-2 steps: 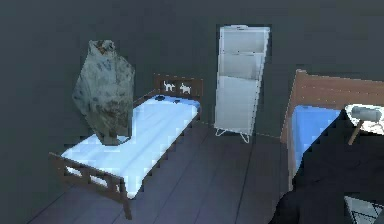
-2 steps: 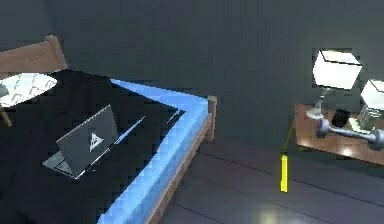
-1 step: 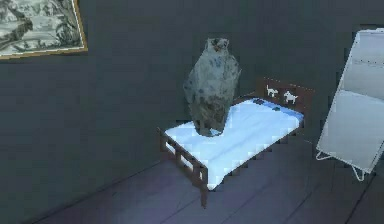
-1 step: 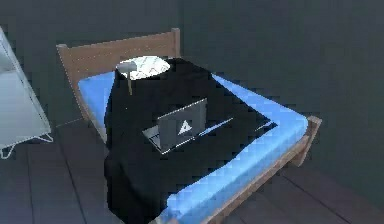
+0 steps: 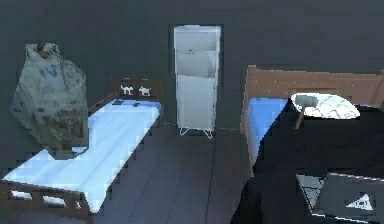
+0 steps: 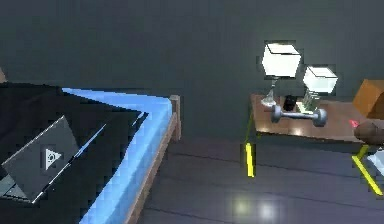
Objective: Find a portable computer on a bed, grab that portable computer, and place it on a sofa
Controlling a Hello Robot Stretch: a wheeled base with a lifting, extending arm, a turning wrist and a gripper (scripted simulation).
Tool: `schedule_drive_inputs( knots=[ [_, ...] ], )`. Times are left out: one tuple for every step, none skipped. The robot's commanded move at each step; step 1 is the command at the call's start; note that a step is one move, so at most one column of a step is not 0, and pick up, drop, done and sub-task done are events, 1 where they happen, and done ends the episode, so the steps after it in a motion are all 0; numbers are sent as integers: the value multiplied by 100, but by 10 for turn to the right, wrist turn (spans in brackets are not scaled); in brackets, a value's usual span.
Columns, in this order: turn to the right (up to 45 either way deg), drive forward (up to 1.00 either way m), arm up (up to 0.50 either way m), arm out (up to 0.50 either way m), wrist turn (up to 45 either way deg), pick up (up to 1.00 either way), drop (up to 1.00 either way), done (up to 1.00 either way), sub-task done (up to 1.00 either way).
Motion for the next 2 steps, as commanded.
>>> schedule_drive_inputs(
  knots=[
    [0, 40, 0, 0, 0, 0, 0, 0, 0],
    [-240, 0, 0, 0, 0, 0, 0, 0, 0]
  ],
)
